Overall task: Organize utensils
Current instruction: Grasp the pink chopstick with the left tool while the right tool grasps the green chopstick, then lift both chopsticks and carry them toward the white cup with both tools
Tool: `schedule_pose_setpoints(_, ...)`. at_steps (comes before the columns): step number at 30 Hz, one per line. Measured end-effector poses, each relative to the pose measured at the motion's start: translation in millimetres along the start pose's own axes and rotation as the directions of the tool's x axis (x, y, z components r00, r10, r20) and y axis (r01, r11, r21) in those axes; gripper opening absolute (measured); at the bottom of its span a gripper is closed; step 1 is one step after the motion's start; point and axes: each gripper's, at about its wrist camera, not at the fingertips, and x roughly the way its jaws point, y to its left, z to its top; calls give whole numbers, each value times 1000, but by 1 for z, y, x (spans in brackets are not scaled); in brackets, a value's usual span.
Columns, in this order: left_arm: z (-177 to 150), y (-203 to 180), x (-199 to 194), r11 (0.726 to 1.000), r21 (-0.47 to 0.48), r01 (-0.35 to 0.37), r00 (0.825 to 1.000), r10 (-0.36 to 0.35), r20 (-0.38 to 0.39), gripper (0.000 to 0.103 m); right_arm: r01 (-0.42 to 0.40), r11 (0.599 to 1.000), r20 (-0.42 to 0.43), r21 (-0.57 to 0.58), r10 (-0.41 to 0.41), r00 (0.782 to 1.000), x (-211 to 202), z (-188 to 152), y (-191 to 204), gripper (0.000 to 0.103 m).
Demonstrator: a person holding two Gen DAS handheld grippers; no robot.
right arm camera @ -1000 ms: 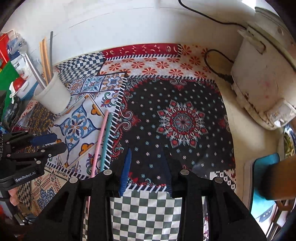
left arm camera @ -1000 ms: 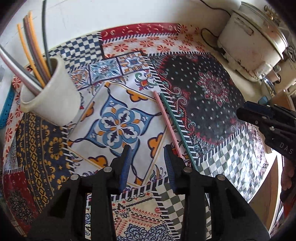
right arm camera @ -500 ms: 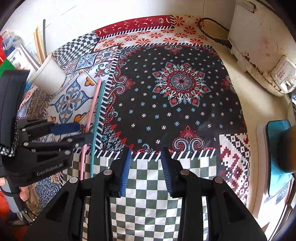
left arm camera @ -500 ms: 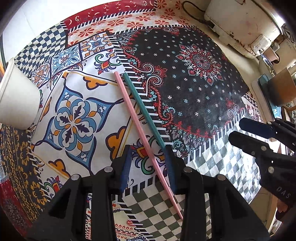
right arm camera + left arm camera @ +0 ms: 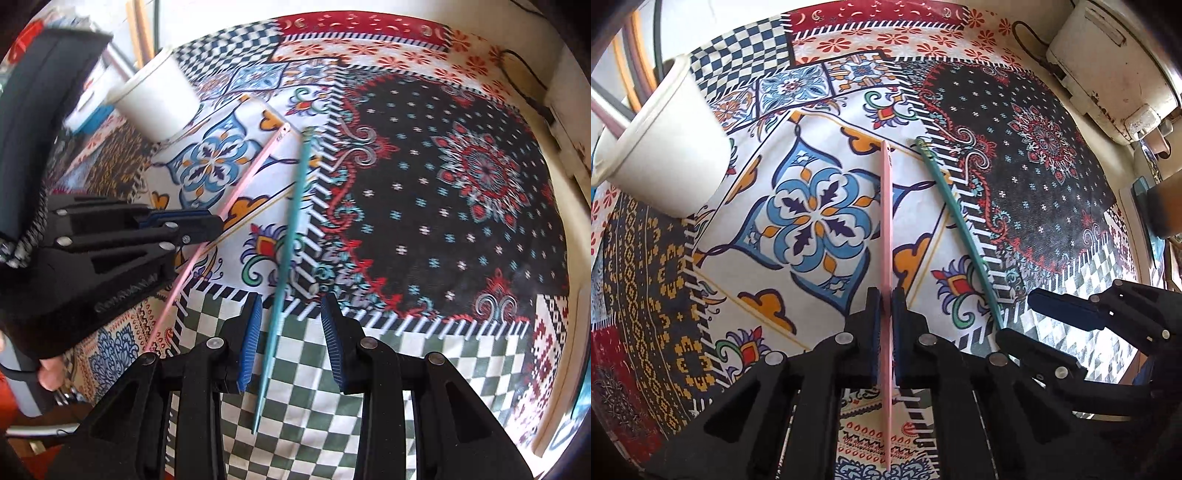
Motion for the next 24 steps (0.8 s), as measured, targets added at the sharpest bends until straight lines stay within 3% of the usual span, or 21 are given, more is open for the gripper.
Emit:
schedule_pose_setpoints(7,-10,16,-5,1000,-20,-8,1000,8,-19,4,88,986,-12,-139,-90,996,6,-4,17,29)
schedule_pose_setpoints(11,-17,21,-11,1000,-17,-3,1000,3,-22,4,134,977,-6,-164,-136,991,4,-7,11,11)
schedule_pose_setpoints(14,-18,22,-12,1000,-11,-2,1000,2,-26,5,158,979,-7,-132,-161,987,1,-5,-6,10)
schedule_pose_setpoints(19,-7,18,-5,1000,-7,17,999,-17,-41,5,97,994,-43,-58,-100,994,-3,4,-35,9)
schedule_pose_setpoints(24,5,16,-1,1000,5,21,999,-21,-45,5,58,995,-50,-82,-62,997,-5,17,-37,9)
